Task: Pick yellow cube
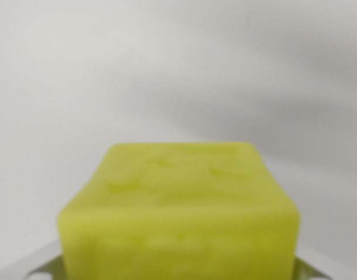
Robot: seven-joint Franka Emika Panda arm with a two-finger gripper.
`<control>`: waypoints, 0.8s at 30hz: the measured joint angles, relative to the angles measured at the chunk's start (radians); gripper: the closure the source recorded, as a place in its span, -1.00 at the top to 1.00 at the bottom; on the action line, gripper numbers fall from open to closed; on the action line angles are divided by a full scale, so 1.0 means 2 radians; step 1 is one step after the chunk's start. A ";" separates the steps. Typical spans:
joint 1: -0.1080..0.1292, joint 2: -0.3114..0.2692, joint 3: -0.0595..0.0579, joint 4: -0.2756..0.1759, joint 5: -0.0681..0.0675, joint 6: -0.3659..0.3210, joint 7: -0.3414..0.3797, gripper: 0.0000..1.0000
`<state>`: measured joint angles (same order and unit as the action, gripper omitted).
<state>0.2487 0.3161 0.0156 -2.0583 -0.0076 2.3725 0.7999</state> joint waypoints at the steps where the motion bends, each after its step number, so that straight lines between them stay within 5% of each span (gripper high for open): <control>1: 0.000 -0.001 0.000 0.000 0.000 -0.002 0.000 -1.00; 24: 0.000 -0.032 0.000 0.012 0.001 -0.044 -0.001 -1.00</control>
<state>0.2488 0.2525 0.0156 -2.0345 -0.0058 2.2847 0.7987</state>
